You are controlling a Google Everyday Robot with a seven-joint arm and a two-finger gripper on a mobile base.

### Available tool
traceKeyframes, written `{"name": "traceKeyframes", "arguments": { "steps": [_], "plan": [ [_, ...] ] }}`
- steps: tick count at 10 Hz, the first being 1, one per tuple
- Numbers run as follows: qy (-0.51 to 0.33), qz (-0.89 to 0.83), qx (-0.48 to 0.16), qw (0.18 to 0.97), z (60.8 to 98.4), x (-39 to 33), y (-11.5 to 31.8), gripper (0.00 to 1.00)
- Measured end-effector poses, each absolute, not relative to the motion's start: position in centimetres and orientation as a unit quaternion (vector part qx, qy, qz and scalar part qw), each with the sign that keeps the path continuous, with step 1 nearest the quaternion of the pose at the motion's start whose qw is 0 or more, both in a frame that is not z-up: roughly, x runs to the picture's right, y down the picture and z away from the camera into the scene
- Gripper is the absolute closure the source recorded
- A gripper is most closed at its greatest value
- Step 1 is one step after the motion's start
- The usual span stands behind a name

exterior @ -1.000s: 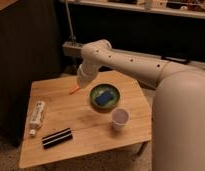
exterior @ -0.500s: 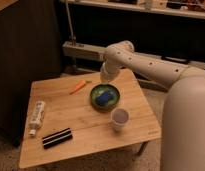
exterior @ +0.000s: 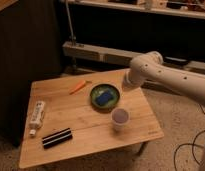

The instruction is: Move the arm in a circular motion

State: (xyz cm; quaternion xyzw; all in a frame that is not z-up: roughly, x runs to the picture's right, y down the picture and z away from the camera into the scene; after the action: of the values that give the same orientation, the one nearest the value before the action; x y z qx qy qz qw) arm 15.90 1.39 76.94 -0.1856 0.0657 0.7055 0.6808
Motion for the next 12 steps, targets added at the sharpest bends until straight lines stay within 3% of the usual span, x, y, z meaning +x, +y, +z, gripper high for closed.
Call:
{"name": "traceKeyframes", "arguments": {
  "steps": [4, 8, 12],
  "plan": [
    [0.069, 0.678, -0.206, 0.702, 69.8, 15.6, 8.9, 1.0],
    [0.051, 0.604, -0.262, 0.75, 63.7, 6.0, 13.7, 1.0],
    [0.022, 0.531, -0.305, 0.79, 63.6, -5.9, 14.0, 1.0]
  ]
}}
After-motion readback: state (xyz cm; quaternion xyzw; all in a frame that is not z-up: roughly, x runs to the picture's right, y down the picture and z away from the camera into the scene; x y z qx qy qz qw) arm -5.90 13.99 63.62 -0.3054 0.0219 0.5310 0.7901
